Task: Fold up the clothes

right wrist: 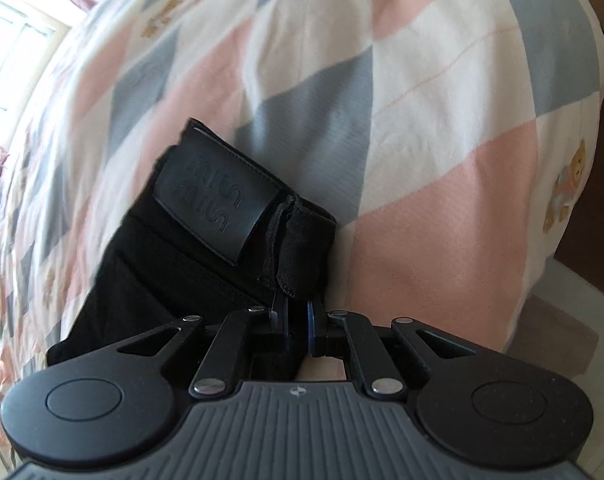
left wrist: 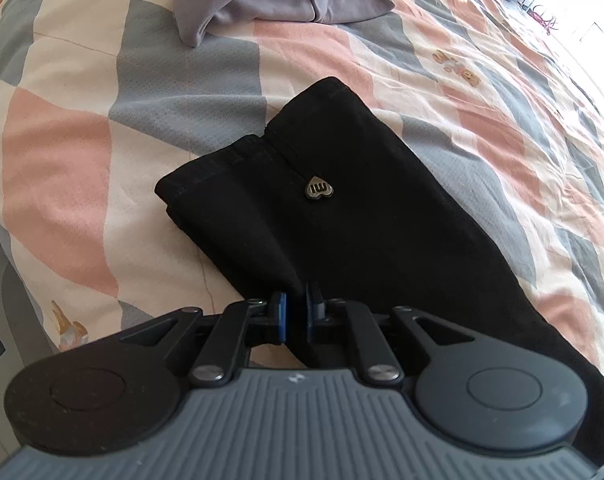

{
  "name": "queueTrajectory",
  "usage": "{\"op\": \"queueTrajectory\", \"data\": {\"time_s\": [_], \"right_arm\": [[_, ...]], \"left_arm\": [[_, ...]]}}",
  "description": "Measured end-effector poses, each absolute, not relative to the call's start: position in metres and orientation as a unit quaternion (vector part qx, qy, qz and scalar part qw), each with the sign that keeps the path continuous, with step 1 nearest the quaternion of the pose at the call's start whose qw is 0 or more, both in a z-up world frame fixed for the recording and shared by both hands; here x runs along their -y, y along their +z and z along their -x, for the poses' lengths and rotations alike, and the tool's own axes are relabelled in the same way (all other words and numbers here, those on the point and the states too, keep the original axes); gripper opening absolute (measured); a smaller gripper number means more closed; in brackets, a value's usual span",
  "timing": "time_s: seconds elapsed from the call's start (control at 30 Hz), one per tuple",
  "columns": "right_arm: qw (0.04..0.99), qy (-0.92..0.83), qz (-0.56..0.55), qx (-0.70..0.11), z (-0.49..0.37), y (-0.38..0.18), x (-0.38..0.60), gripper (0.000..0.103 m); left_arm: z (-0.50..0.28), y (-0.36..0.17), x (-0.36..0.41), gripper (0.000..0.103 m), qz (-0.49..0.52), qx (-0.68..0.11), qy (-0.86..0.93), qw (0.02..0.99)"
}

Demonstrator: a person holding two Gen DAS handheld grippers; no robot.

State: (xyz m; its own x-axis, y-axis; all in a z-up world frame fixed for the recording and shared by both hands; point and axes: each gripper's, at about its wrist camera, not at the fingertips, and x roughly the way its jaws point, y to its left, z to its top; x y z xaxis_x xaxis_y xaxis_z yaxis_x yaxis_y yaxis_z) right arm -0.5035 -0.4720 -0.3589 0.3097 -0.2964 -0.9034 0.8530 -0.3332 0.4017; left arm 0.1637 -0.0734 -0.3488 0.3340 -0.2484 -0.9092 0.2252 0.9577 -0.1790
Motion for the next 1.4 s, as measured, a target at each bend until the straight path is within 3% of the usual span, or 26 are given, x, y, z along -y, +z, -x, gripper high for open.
{"op": "queueTrajectory", "data": {"time_s": [0.1,0.17,0.27,0.43,0.7,0.87,0.93,1.07,1.27,1.37,1.4], "right_arm": [[0.529,-0.543,-0.606,-0.240,0.497,-0.356,0.478,0.014],[0.537,-0.545,-0.594,-0.248,0.495,-0.347,0.478,0.026],[0.557,-0.544,-0.571,-0.260,0.493,-0.334,0.476,0.036],[0.568,-0.531,-0.565,-0.277,0.488,-0.328,0.476,0.038],[0.573,-0.530,-0.541,-0.313,0.463,-0.317,0.479,0.039],[0.605,-0.506,-0.509,-0.345,0.404,-0.309,0.463,0.047],[0.623,-0.487,-0.494,-0.362,0.371,-0.307,0.454,0.049],[0.656,-0.448,-0.462,-0.395,0.305,-0.303,0.435,0.054],[0.692,-0.391,-0.429,-0.431,0.207,-0.299,0.405,0.059],[0.693,-0.378,-0.440,-0.429,0.171,-0.299,0.384,0.064],[0.691,-0.376,-0.442,-0.431,0.163,-0.299,0.376,0.066]], "left_arm": [[-0.161,-0.344,0.069,0.013,0.017,-0.558,-0.146,0.817],[-0.159,-0.342,0.059,0.015,0.038,-0.557,-0.141,0.818],[-0.157,-0.342,0.042,0.018,0.077,-0.556,-0.126,0.818],[-0.172,-0.350,0.022,0.024,0.154,-0.551,-0.089,0.816],[-0.191,-0.347,0.014,0.022,0.120,-0.550,-0.107,0.819],[-0.199,-0.318,-0.012,0.026,0.126,-0.523,-0.115,0.835],[-0.215,-0.309,-0.008,0.031,0.096,-0.519,-0.148,0.837],[-0.264,-0.314,0.024,0.031,0.042,-0.524,-0.219,0.822],[-0.320,-0.333,0.090,0.043,-0.067,-0.538,-0.349,0.765],[-0.333,-0.345,0.110,0.035,-0.088,-0.555,-0.396,0.727],[-0.333,-0.346,0.114,0.014,-0.098,-0.554,-0.412,0.717]]}}
